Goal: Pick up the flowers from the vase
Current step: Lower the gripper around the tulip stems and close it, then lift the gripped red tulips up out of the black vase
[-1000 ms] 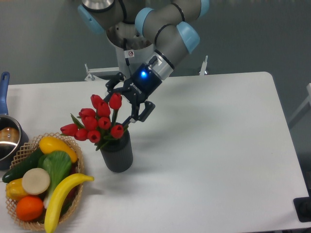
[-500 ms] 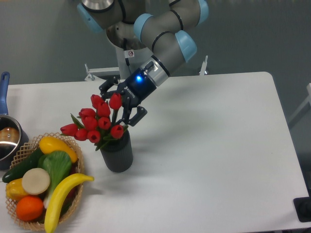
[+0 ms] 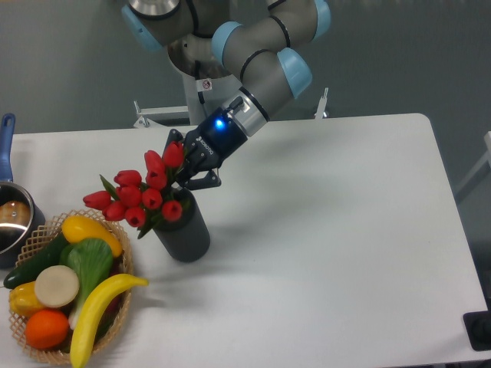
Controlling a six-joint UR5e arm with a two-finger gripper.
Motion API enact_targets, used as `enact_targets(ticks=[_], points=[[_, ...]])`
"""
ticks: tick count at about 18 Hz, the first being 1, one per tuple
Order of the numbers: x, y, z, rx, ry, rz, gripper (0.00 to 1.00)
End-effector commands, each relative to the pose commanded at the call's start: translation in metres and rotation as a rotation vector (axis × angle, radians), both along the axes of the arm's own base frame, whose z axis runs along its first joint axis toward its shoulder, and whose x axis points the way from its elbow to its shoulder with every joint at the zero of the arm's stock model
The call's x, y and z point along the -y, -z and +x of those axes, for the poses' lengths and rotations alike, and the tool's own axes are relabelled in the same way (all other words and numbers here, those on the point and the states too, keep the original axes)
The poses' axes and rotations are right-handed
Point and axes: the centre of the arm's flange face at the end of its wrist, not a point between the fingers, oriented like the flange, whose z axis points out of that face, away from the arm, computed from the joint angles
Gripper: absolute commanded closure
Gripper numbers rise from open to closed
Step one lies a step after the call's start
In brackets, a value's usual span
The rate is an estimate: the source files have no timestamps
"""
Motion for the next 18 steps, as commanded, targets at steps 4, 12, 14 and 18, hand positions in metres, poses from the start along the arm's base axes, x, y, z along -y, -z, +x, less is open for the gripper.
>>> enact_targets(ticks=[4,12,14,18], points=[[-0.001,-0.02,0.0,0.018,-0.011,0.021,1.0],[0.003,-0.053,0.002,0.05,-0.04,0.034,1.0],[0.005,-0.058,0.003,0.051,-0.046,0.036,1.0],[0.006,-0.079,0.001,0.075,-0.07,0.03,1.0]])
